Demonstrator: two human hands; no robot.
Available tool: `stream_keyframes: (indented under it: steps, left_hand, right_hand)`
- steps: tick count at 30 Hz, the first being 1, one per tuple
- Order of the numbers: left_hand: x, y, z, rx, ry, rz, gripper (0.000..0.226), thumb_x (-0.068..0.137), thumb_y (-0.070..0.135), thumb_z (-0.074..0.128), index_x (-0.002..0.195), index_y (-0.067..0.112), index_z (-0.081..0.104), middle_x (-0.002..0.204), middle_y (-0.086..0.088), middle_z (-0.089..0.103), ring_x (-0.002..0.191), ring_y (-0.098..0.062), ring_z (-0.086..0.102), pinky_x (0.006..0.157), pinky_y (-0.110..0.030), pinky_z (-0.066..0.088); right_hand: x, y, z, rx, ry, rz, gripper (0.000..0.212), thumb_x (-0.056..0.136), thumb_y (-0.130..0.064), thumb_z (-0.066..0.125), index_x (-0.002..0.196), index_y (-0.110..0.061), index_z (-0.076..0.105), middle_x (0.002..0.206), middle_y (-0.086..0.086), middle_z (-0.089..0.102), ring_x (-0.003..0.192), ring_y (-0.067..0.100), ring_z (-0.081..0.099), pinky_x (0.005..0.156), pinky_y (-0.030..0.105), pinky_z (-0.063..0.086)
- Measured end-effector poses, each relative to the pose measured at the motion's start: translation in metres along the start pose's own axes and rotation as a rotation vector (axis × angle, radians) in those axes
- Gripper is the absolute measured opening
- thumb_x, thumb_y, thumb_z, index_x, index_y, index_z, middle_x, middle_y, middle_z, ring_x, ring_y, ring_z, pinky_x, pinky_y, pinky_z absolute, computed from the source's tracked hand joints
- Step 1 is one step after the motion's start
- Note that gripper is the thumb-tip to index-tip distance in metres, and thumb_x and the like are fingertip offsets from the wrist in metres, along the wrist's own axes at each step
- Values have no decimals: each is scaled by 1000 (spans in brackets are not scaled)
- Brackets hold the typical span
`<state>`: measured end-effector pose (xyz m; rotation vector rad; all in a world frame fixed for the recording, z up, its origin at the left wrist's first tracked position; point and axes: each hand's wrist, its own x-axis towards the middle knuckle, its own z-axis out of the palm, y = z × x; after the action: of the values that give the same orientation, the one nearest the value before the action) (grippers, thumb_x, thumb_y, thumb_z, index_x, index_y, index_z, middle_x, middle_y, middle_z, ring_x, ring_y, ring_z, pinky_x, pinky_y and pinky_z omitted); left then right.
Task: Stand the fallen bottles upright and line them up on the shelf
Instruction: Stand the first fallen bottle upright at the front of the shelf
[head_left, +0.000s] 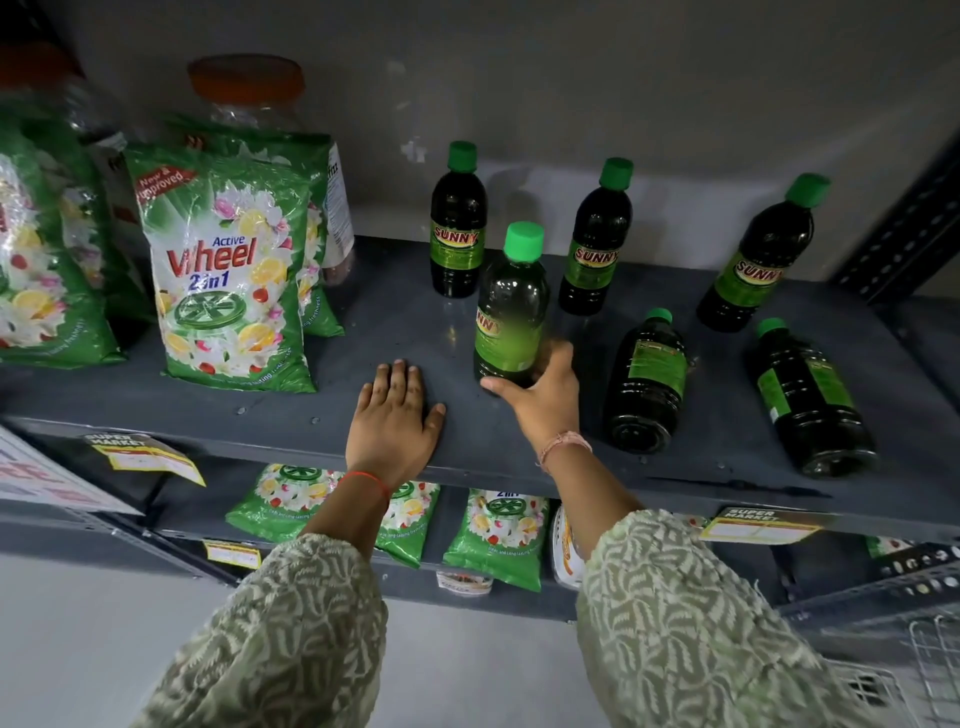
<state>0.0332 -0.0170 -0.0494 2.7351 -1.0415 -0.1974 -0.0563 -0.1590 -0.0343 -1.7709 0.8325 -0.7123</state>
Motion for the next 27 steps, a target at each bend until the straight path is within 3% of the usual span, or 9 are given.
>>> stream_keyframes:
  steps: [3,6,10,14,16,19,21,24,27]
  left_hand:
    - [0,1,0,0,-4,-6,63,96,42,22,148,8,7,160,-9,5,148,-23,0,122,-37,5]
    - [0,2,-1,1,-6,-6,63,96,42,22,148,8,7,160,-9,5,148,-23,1,122,-37,5]
    - [-1,2,-1,-1,-4,-8,63,96,42,22,148,8,7,160,-9,5,148,-23,0,122,-38,4]
    - [-1,2,-1,6,-9,-1,63,96,42,22,148,8,7,160,-9,4,148,-24,0,122,-38,4]
    - [-1,1,-1,12,-7,0,63,96,42,22,148,8,7,160,-9,5,148,-24,0,122,-38,4]
    - [-1,1,-1,16,-12,-1,63,97,42,21,148,8,6,160,-9,4,148,-23,0,122,-37,3]
    - [0,1,-1,19,-11,-1,63,97,42,21,148,8,6,160,-9,4,148,-23,0,122,-37,4]
    - [0,0,0,17,-1,2,63,96,42,22,147,8,7,160,-9,5,148,-24,1,122,-38,5]
    - [0,0,0,16,-6,5,63,96,42,21,148,8,7,160,-9,5,148,-24,1,122,-38,4]
  right_hand:
    - [3,7,-8,33,-84,41,54,73,-4,73,120,-6,45,119,12,61,110,23,57,98,36,45]
    - [4,8,-11,51,-171,35,66,76,-5,69,134,-14,38,136,10,50,127,23,45,111,45,35]
    - [4,5,-3,19,-95,14,107,43,-36,89,132,-17,34,135,8,45,128,25,42,107,41,38]
    - [4,1,-5,25,-66,83,60,60,-7,83,104,-12,43,109,8,58,102,23,57,95,40,48]
    - [4,4,-8,1,-94,83,52,68,-4,77,110,-8,46,111,11,61,98,20,56,93,38,48]
    - [6,10,-9,-30,-137,74,54,75,-3,70,122,-8,43,122,13,59,110,23,56,97,36,44]
    - [7,12,-9,-19,-179,78,60,77,-2,68,128,-10,38,129,13,56,121,27,52,103,40,42]
    - [4,12,-11,73,-184,70,101,65,-5,80,143,-13,17,139,7,44,127,18,43,106,35,36]
    - [3,6,-7,78,-84,23,102,53,-9,88,136,-6,28,128,6,49,118,15,48,99,26,40]
